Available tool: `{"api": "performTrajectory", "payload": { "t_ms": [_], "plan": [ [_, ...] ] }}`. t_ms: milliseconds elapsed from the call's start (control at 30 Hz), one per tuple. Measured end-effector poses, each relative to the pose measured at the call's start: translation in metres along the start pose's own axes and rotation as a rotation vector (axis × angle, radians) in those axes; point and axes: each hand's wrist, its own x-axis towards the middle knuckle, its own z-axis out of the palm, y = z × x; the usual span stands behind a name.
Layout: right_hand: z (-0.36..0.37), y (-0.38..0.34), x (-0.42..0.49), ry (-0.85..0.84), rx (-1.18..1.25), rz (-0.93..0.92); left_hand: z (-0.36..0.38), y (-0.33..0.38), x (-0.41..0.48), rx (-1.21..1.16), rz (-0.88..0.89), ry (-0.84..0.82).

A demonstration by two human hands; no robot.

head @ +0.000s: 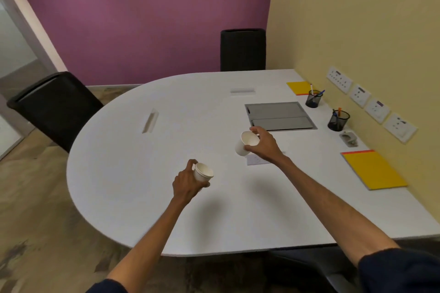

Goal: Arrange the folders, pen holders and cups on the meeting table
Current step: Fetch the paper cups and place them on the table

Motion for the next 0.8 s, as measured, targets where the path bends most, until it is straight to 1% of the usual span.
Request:
{"api": "performTrajectory", "payload": {
  "t_ms": [200,467,633,800],
  "plan": [
    [0.037,-0.012,0.038,-0.047,-0.072,0.054,-0.011,-0.04,0.013,-0.053,-0.08,0.026],
    [0.089,0.005,0.09,-0.102,-0.107,0.157,-0.009,-0.074,0.049,-0.131,-0.166,0.093],
    [0.123,0.027,0.117,-0.175,-0.147,0.217,0.001,-0.076,0.089,-0.074,-0.151,0.041],
    [0.15,0.056,0.144,-0.148,-0.168,0.281,0.024,-0.075,0.119,-0.04,-0.124,-0.04]
  ]
}}
